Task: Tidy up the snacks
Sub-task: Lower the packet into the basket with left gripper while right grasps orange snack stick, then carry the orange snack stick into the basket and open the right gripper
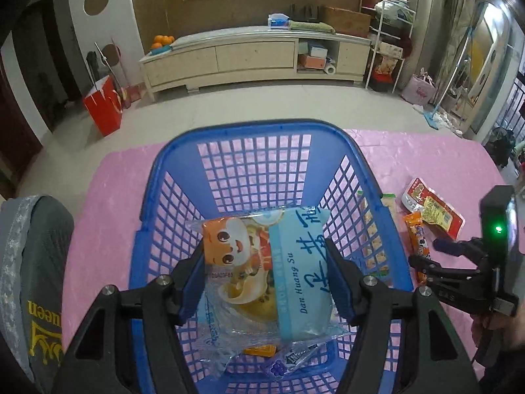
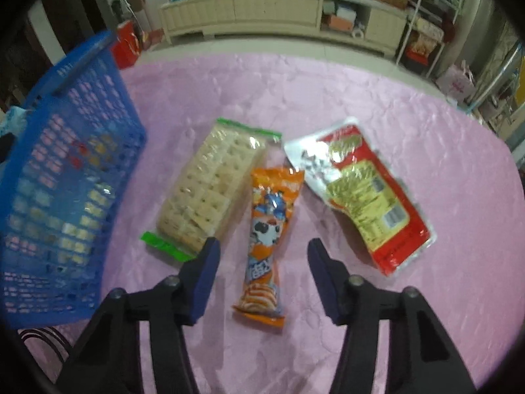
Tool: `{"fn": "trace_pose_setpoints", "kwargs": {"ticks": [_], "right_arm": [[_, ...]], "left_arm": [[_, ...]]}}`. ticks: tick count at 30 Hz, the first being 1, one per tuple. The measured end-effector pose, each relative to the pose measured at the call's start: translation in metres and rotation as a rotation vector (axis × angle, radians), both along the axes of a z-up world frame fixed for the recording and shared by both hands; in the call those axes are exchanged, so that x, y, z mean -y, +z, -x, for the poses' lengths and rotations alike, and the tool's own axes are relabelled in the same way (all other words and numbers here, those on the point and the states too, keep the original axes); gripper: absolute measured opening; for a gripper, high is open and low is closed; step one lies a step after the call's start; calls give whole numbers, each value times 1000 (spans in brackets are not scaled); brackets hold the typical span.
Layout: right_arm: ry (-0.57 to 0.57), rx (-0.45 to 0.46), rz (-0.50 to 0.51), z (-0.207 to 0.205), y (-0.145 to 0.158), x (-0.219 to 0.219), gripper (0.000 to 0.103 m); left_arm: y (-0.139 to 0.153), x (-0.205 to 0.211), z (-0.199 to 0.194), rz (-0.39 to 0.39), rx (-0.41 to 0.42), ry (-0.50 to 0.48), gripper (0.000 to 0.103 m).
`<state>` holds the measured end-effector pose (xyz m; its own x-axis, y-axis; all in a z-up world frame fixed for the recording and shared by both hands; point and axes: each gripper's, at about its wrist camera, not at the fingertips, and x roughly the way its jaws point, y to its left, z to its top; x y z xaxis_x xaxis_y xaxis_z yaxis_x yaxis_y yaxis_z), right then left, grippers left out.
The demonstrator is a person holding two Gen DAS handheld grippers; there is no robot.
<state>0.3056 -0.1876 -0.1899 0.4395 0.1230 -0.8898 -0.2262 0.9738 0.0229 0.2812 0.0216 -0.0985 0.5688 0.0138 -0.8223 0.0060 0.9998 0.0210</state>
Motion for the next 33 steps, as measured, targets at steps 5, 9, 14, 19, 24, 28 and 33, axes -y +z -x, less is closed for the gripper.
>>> {"fn": "trace_pose_setpoints", "kwargs": {"ticks": [5, 9, 14, 19, 24, 28, 33], "right_arm": [[15, -23, 10, 0, -12, 0, 24], [36, -4, -23, 8, -4, 2, 18], [75, 36, -66, 25, 19, 0, 18], [95, 74, -87, 37, 40, -5, 18], [97, 107, -82, 46, 59, -9, 18], [107, 129, -73, 58, 70, -16, 18], [129, 158, -74, 67, 86, -23, 18]], "left_arm": [[-3, 3, -3, 4, -4, -27, 63], [0, 6, -3, -28, 7, -45, 64], [-3, 2, -5, -16, -5, -33, 65], [-6, -8, -9, 65, -32, -45, 71], [3, -17, -4, 77, 2, -39, 79], [10, -22, 7, 75, 19, -29, 79], [23, -33, 27, 78, 47, -19, 79]]}}
